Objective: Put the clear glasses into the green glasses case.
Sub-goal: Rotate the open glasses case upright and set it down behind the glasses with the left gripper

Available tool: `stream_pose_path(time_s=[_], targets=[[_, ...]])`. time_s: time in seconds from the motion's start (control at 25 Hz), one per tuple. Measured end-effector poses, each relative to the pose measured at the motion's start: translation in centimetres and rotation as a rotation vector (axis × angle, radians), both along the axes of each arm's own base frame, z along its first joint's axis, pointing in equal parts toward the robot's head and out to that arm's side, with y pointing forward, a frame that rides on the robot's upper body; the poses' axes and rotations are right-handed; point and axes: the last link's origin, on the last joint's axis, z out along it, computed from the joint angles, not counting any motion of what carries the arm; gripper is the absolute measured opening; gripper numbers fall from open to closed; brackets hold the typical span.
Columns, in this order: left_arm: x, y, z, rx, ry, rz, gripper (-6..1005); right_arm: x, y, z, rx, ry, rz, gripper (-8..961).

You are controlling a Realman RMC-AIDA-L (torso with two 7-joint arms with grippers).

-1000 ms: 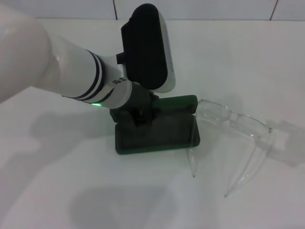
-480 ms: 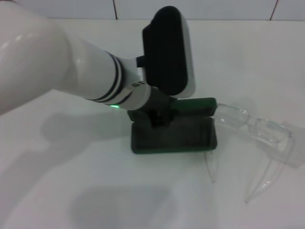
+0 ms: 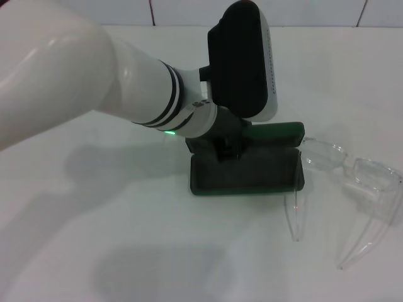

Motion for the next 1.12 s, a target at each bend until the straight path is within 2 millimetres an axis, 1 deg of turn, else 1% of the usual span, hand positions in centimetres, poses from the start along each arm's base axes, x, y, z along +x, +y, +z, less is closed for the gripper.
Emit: stream_pose_path(time_s=[0.2, 0.8, 1.12], targets=[[0.0, 0.2, 0.0, 0.013, -0.004, -0.010, 219, 0.0, 0.0, 0.0, 0.003, 0.000, 0.000, 691], [0.2, -0.1, -1.1, 0.019, -0.014, -0.063, 258, 0.1, 0.1, 0.0, 0.013, -0.001, -0.001, 690], [0.1, -0.1, -1.2, 0.019, -0.008, -0.070, 282, 0.2, 0.0, 0.0, 0.018, 0.001, 0.002, 690]])
